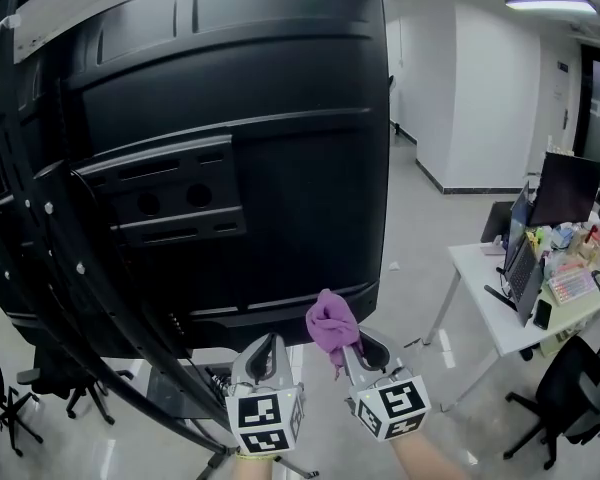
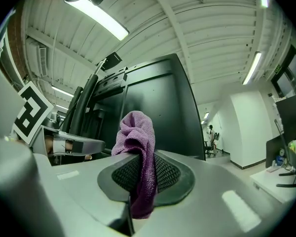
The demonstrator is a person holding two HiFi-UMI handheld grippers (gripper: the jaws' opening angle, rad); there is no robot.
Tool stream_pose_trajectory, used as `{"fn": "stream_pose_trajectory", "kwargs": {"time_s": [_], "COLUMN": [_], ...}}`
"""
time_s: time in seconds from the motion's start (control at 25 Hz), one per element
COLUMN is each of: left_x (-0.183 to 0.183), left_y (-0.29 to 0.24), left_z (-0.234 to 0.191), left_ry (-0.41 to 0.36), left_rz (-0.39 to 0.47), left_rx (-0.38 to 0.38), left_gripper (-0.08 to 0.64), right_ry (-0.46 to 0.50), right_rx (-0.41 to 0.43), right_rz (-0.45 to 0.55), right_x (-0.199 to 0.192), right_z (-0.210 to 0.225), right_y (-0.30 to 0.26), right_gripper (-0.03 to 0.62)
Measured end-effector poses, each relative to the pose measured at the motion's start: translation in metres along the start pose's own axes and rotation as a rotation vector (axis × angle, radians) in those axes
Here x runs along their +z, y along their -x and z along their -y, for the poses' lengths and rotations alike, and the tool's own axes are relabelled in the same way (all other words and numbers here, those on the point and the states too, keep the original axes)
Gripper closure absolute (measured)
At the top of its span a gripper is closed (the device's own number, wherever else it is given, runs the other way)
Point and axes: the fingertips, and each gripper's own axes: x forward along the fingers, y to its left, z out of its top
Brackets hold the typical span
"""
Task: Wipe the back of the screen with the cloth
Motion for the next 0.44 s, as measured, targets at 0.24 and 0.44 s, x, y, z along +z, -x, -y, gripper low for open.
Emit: {"fn": "stream_pose_trajectory", "kwargs": {"time_s": [0.24, 0.44], "left_x": [-0.0007, -0.0058], "left_y": [0.0, -0.003], "left_z": [0.0029, 0.0033], "left_ry": [0.0, -0.002], "left_rz": [-0.003, -0.019], "left_rx": [-0.004, -0.013], "left_gripper": [0.552, 0.552], "right_ry": [-0.004, -0.004], "right_rx": [-0.003, -0.007], "right_rz": [-0.003, -0.004], "right_x": [0.0, 0.0], "right_z": [0.0035, 0.0059], "right_y": [0.0019, -0.0002], "right_gripper": [0.543, 0.543]}}
